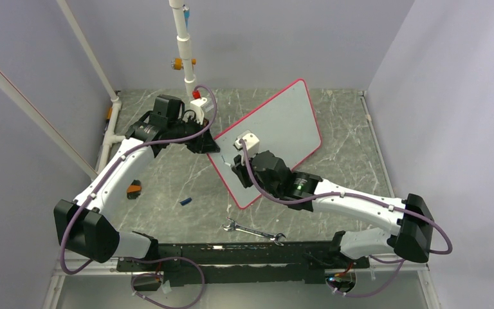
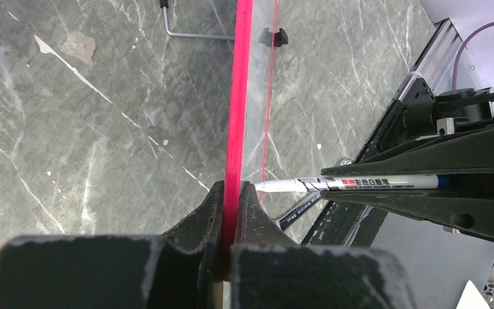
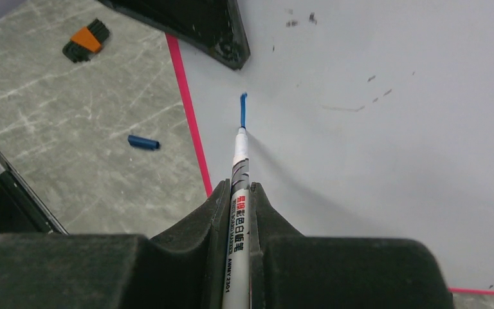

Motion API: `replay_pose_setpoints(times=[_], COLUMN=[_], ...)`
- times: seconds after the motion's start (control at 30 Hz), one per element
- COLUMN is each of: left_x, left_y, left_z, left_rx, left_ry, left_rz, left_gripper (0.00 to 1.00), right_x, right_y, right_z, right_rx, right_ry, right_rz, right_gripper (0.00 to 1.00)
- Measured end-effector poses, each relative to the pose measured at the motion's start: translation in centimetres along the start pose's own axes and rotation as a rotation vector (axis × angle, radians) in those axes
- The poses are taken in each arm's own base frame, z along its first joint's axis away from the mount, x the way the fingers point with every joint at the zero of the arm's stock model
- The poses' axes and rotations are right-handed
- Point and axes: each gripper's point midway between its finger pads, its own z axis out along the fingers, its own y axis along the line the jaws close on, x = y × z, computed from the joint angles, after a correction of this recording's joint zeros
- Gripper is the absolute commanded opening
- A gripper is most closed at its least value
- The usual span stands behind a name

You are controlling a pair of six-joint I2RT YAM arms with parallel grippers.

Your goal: Write a sentence on the whiteboard

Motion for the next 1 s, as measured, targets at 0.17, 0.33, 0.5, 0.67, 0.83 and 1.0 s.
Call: replay_pose_setpoints(times=[0.17, 0.33, 0.5, 0.67, 0.83, 1.0], left_x=[0.0, 0.0, 0.0, 0.0, 0.0, 0.0], left_y=[0.0, -0.1, -0.1, 0.0, -0.1, 0.0], left_z=[0.0, 0.0, 0.0, 0.0, 0.0, 0.1], left_rx=[0.001, 0.002, 0.001, 0.0, -0.001, -0.004], left_ry=[0.001, 0.001, 0.001, 0.001, 0.002, 0.002], left_rz=[0.001, 0.001, 0.002, 0.002, 0.002, 0.003], left_gripper=[0.0, 0.0, 0.0, 0.0, 0.0, 0.0], right_x=[1.9, 2.7, 2.6, 2.4, 1.3, -0.1], right_y=[-0.3, -0.7, -1.0, -1.6, -1.8, -1.6], right_z=[-0.4, -0.6, -0.6, -0.6, -0.7, -1.6], right_rx=[0.007, 0.02, 0.044, 0.077, 0.089, 0.071], right_ry=[0.046, 0.068, 0.063, 0.055, 0.033, -0.005], right_rz=[-0.004, -0.005, -0.007, -0.012, -0.012, 0.003], right_gripper=[0.0, 0.0, 0.0, 0.0, 0.0, 0.0])
